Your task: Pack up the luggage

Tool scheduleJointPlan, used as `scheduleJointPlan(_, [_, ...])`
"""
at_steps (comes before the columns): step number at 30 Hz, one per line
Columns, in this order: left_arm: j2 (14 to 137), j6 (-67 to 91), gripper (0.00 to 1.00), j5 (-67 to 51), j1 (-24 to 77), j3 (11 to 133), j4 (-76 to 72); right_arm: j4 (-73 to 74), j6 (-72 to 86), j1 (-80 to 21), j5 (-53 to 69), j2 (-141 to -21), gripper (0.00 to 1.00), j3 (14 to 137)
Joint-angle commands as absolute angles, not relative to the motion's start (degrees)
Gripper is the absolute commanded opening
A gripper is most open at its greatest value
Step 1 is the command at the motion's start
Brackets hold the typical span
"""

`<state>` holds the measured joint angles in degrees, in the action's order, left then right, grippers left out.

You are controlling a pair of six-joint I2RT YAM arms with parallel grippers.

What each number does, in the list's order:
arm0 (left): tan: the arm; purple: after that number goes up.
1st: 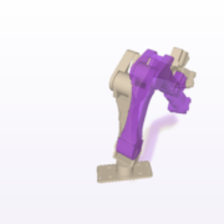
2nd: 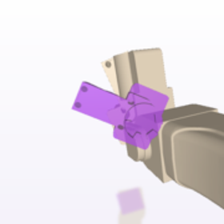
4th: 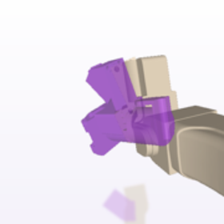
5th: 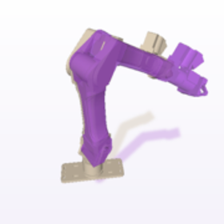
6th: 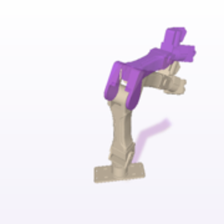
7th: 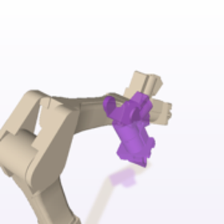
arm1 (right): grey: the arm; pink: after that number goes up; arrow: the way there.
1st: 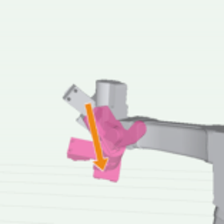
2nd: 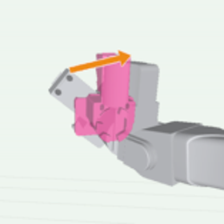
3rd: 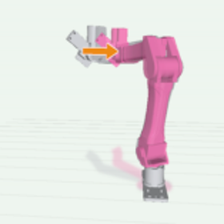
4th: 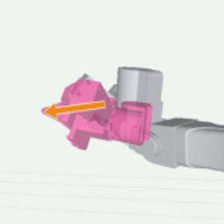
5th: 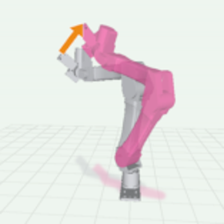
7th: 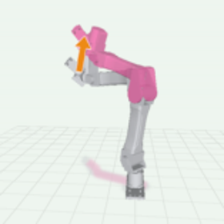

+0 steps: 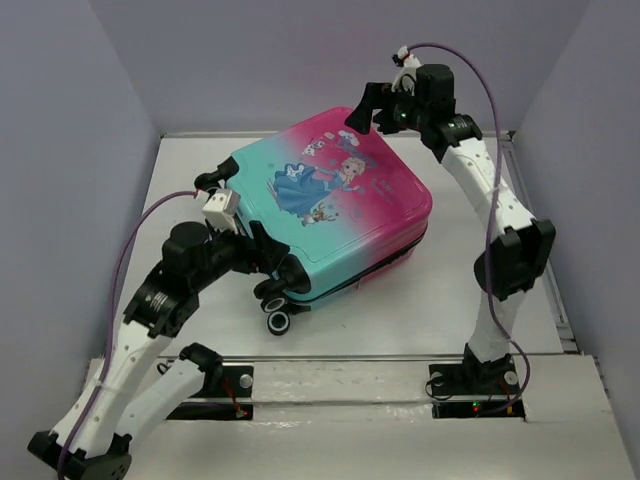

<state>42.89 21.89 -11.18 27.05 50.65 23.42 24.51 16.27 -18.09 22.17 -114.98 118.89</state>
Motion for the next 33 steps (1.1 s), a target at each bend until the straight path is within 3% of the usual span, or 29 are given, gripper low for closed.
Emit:
scheduleJointPlan(1, [33.94, 23.11, 0.98, -20.99, 27.77, 45.71, 23.55, 20.13, 11.79, -21.8, 30.32, -92.58, 1.0, 114.9])
scheduleJointPlan(5, [28.75, 23.56, 0.99, -20.83, 27.69, 42.37, 25.39, 17.31, 12.13, -21.8, 26.99, -78.95, 1.0, 94.2])
scheduleJointPlan(7, [28.22, 22.86, 0.99, -20.65, 27.69, 42.63, 27.59, 17.14, 14.58, -21.8, 25.58, -72.89, 0.89, 86.09])
scheduleJointPlan(8, [27.69, 22.07, 0.99, -20.74, 27.77, 42.71, 28.99, 15.22, 15.89, -21.8, 26.79, -66.34, 0.61, 76.65])
scheduleJointPlan(9, [27.42, 21.71, 0.99, -20.92, 27.69, 42.71, 29.61, 13.73, 17.13, -22.93, 26.72, -62.88, 0.42, 71.51])
scheduleJointPlan(11, [26.81, 21.01, 0.99, -20.31, 27.77, 42.71, 31.02, 11.35, 20.47, -24.69, 25.06, -53.15, 0.12, 58.53])
scheduleJointPlan(12, [26.63, 20.05, 0.99, -19.26, 27.77, 42.8, 32.59, 11.51, 21.78, -25.48, 24.61, -50.39, 0.07, 55.05])
scheduleJointPlan(16, [26.89, 17.58, 0.99, -19.33, 27.77, 42.89, 34.1, 18.26, 22.06, -26.71, 24.52, -42.81, 0.07, 45.72])
scheduleJointPlan(21, [29.17, 16.0, 0.99, -25.3, 27.77, 40.96, 30.16, 17.41, 22.5, -26.72, 22.77, -43.5, 0.07, 38.59])
scheduleJointPlan(29, [31.9, 13.45, 0.99, -28.91, 27.86, 39.9, 29.36, 2.46, 22.68, -26.72, 18.64, -57.04, 0.07, 38.85])
scheduleJointPlan(33, [32.52, 13.1, 0.96, -29.88, 28.12, 39.64, 28.66, -2.2, 20.83, -26.72, 17.49, -67.13, 0.07, 46.55])
